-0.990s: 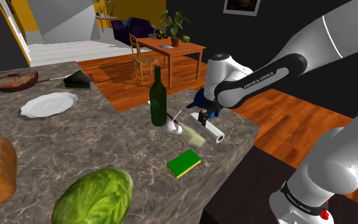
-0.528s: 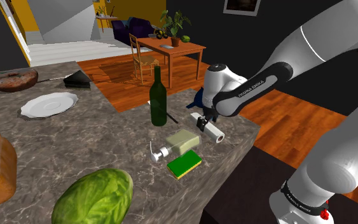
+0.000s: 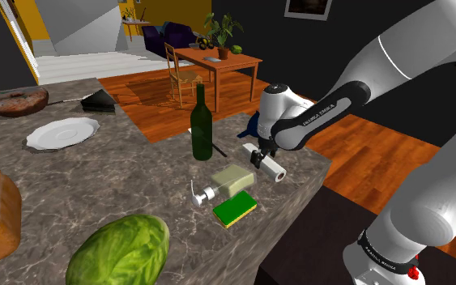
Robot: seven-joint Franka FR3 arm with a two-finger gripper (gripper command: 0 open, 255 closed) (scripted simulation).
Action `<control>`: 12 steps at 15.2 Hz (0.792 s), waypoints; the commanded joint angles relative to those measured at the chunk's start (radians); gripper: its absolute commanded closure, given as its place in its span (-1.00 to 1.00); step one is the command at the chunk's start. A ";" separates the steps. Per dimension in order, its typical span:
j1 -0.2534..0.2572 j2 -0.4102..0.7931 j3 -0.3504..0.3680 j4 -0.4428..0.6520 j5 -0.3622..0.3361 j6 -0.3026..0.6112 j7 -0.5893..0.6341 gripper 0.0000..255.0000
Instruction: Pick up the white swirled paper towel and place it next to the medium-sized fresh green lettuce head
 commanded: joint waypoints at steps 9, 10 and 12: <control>0.000 -0.001 0.000 -0.001 0.000 0.000 0.001 1.00; 0.000 0.000 0.000 0.000 0.000 0.000 0.000 1.00; 0.003 -0.024 -0.001 0.007 0.014 -0.029 -0.014 1.00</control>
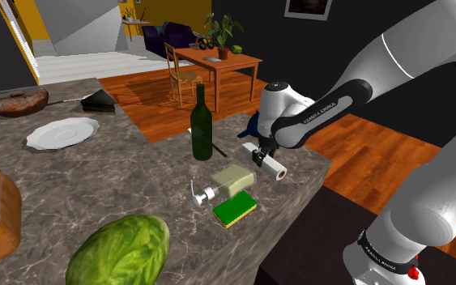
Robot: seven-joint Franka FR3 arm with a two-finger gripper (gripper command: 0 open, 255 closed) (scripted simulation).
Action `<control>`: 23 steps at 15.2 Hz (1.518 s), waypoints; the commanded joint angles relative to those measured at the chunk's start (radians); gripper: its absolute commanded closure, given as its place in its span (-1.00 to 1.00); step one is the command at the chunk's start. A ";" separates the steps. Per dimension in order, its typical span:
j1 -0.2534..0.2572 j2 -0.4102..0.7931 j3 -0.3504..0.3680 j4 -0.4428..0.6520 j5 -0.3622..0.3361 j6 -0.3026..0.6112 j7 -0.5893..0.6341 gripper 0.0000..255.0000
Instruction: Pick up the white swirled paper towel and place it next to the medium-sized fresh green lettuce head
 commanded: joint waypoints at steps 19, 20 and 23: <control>0.026 -0.182 -0.009 0.114 0.085 -0.290 -0.091 1.00; 0.026 -0.188 -0.009 0.123 0.087 -0.304 -0.095 1.00; 0.028 -0.206 -0.010 0.149 0.094 -0.347 -0.104 1.00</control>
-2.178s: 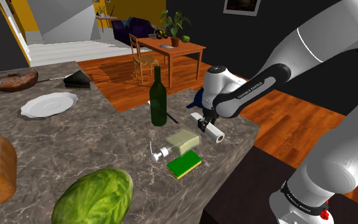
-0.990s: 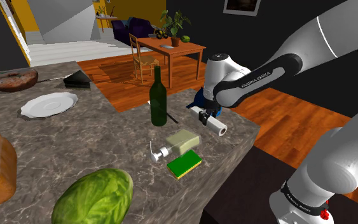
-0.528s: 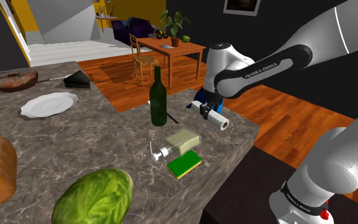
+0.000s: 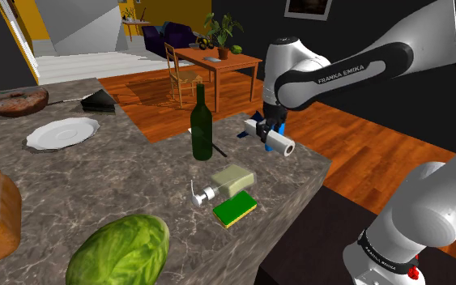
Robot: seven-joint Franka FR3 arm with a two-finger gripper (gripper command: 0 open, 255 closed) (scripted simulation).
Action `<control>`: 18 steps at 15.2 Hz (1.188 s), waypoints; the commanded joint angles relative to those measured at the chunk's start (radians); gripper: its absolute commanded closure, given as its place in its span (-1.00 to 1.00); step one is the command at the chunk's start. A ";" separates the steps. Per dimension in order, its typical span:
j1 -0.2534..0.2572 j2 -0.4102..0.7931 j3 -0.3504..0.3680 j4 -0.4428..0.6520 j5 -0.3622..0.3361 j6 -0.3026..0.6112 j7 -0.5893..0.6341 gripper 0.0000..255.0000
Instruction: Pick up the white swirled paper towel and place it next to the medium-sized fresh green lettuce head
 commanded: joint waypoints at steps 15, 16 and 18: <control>0.006 -0.059 -0.004 0.162 0.023 -0.218 -0.041 1.00; 0.006 -0.060 -0.004 0.174 0.023 -0.232 -0.043 1.00; 0.006 -0.063 -0.004 0.199 0.025 -0.259 -0.048 1.00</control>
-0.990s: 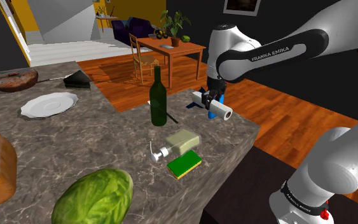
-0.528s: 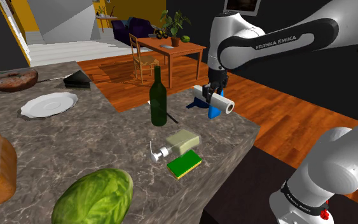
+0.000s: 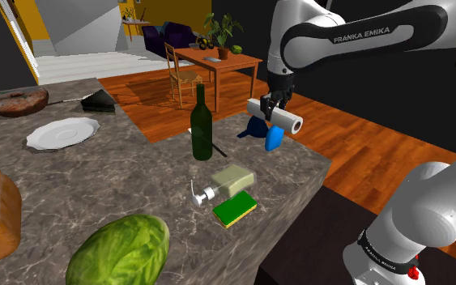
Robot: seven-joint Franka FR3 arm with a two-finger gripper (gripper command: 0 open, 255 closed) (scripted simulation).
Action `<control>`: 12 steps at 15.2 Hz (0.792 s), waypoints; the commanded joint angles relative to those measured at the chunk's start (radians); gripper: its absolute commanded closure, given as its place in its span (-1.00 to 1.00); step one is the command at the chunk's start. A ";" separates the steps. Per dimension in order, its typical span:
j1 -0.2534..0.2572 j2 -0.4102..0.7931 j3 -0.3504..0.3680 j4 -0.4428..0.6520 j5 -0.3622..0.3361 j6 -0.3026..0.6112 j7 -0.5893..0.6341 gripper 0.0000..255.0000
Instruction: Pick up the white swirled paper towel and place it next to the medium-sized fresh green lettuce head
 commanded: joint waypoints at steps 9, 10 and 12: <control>0.036 0.106 0.082 0.161 0.013 -0.073 0.106 1.00; 0.043 0.129 0.098 0.185 0.013 -0.078 0.128 1.00; 0.057 0.179 0.128 0.238 0.010 -0.088 0.173 1.00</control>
